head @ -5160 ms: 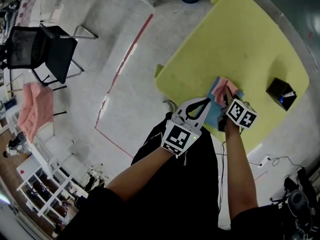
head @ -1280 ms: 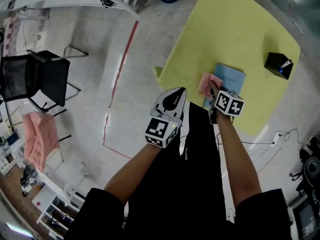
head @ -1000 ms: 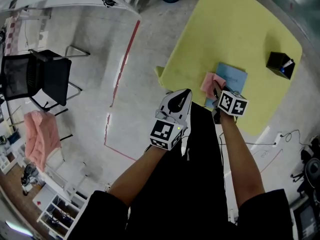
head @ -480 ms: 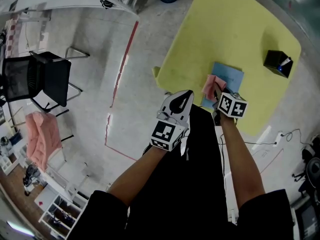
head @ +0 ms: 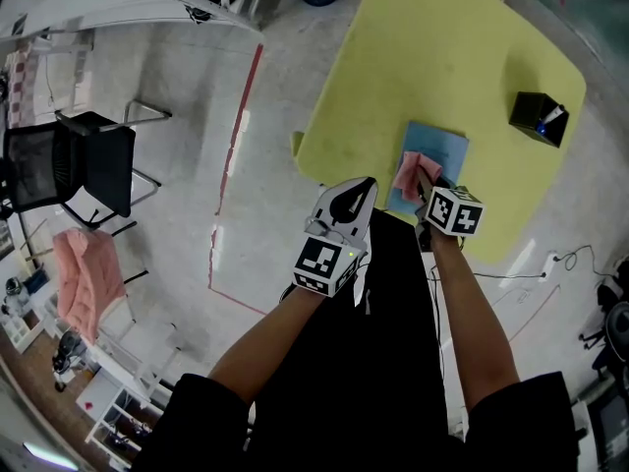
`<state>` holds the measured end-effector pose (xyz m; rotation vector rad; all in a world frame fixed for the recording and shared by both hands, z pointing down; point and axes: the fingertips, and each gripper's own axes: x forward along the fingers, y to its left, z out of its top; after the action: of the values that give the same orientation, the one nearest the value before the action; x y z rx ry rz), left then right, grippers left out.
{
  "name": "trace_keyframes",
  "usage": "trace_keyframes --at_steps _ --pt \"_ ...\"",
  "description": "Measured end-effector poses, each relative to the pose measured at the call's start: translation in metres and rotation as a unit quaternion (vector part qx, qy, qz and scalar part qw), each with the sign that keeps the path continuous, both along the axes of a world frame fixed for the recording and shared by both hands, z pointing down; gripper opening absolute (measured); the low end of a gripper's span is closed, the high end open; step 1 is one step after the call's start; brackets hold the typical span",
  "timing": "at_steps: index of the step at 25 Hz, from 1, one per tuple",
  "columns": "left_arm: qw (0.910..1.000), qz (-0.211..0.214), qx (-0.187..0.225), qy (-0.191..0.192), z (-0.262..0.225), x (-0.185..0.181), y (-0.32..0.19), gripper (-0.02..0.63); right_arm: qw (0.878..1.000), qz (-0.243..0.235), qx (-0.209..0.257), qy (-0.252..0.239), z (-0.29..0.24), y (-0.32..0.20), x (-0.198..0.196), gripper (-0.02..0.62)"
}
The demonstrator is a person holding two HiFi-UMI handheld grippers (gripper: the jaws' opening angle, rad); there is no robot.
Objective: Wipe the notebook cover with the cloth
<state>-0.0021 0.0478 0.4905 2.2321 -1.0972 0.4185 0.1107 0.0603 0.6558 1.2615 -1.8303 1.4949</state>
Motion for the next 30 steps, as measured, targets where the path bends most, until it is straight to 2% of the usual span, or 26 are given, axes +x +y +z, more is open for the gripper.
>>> trace_keyframes --at_steps 30 --pt "0.9974 0.072 0.009 -0.006 0.002 0.075 -0.017 0.006 1.000 0.007 -0.009 -0.002 0.000 0.004 0.062 0.035"
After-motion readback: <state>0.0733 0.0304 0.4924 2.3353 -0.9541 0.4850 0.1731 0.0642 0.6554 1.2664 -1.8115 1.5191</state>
